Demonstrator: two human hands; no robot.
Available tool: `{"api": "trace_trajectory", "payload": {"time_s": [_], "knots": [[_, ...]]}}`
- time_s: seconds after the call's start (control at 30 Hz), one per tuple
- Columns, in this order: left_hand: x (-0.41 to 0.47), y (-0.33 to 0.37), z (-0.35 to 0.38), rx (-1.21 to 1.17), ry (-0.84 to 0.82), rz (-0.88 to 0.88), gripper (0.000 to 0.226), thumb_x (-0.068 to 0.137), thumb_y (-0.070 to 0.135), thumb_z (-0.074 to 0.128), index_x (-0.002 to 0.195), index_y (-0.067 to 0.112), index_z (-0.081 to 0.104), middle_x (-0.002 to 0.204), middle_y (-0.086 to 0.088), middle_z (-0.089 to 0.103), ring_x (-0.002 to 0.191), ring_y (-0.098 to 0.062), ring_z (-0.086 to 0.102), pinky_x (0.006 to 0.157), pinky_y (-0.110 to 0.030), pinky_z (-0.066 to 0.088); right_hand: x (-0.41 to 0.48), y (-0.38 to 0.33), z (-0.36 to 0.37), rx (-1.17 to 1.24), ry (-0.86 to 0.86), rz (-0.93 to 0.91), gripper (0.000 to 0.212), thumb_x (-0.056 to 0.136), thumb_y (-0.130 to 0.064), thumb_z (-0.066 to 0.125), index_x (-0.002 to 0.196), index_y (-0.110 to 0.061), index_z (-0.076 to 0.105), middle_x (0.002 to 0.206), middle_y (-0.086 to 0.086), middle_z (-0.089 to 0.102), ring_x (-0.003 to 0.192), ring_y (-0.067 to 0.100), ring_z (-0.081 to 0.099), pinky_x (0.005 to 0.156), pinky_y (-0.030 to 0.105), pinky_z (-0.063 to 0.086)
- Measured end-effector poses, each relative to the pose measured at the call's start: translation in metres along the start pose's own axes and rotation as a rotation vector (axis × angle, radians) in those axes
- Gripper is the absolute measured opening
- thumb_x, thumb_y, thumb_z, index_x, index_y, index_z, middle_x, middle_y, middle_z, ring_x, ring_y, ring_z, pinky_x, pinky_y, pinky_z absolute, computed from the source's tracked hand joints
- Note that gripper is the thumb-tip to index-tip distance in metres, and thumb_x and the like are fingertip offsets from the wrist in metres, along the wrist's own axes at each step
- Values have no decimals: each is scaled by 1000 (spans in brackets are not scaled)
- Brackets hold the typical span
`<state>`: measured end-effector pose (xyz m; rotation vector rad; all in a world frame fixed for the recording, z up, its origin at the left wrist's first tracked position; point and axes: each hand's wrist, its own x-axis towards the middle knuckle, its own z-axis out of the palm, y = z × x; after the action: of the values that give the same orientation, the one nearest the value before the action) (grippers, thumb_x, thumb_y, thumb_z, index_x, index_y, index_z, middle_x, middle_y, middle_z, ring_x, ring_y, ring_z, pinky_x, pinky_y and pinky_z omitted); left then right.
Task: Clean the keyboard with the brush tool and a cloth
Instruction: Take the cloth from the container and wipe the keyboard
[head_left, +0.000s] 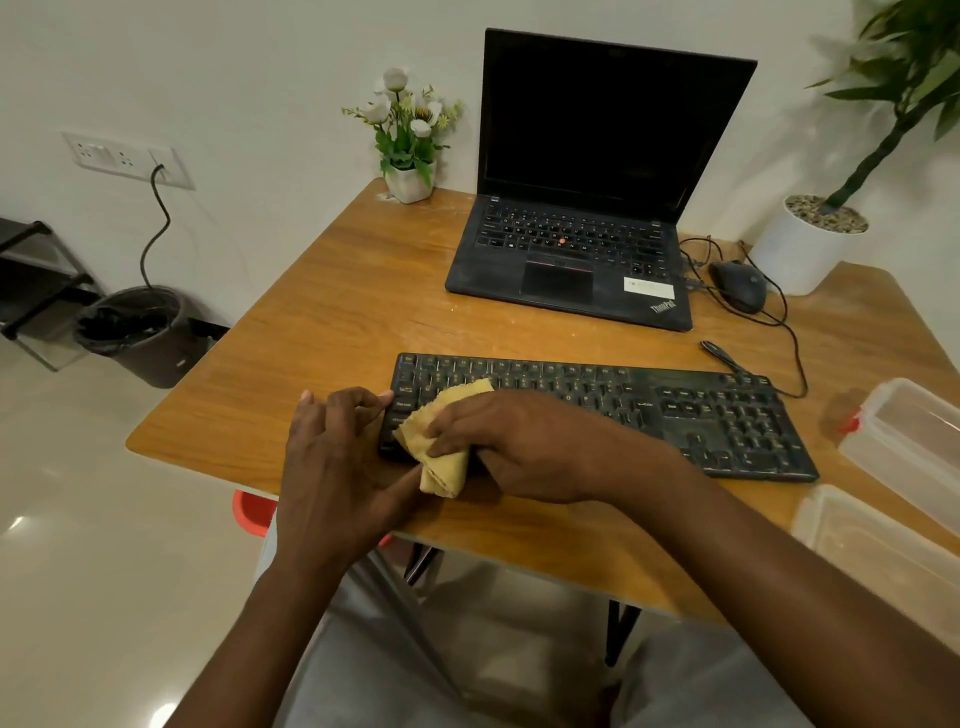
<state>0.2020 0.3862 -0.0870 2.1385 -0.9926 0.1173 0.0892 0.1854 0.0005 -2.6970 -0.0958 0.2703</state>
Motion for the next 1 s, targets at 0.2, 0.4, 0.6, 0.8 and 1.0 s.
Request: {"api": "trace_trajectory", "payload": {"time_s": [0.2, 0.4, 0.6, 0.8, 1.0], "knots": [[0, 10, -3, 43, 30, 5, 71, 75, 61, 81, 127, 32, 42, 127, -10, 69, 121, -35, 63, 129, -57, 19, -38, 25, -22, -126, -31, 141, 33, 98, -9, 56, 116, -28, 76, 139, -14, 67, 134, 10, 56, 115, 40, 47], [-1, 7, -2, 30, 22, 25, 70, 76, 58, 82, 128, 32, 43, 128, -9, 68, 122, -33, 63, 131, -56, 16, -44, 26, -39, -184, 99, 155, 36, 98, -13, 55, 120, -33, 75, 131, -14, 70, 121, 11, 62, 101, 42, 56], [-1, -4, -3, -5, -23, 29, 76, 75, 64, 74, 131, 22, 45, 124, 1, 65, 121, -27, 65, 133, -47, 7, -3, -22, 8, -198, 152, -128, 44, 101, -22, 66, 144, -17, 65, 149, 2, 63, 140, 21, 54, 112, 38, 46], [-1, -8, -4, -14, -65, 60, 77, 73, 56, 70, 137, 22, 43, 129, 0, 62, 124, -29, 63, 133, -44, 3, -2, -18, 47, -372, 209, -134, 55, 97, -25, 65, 152, -23, 56, 157, -1, 53, 148, 26, 42, 115, 48, 39], [-2, -4, -3, -20, -11, 60, 58, 79, 39, 58, 130, 14, 49, 127, 1, 61, 123, -28, 60, 133, -44, 3, -20, -4, 49, -376, 256, -22, 55, 95, -28, 66, 149, -25, 57, 143, 2, 54, 136, 26, 45, 108, 46, 43]]}}
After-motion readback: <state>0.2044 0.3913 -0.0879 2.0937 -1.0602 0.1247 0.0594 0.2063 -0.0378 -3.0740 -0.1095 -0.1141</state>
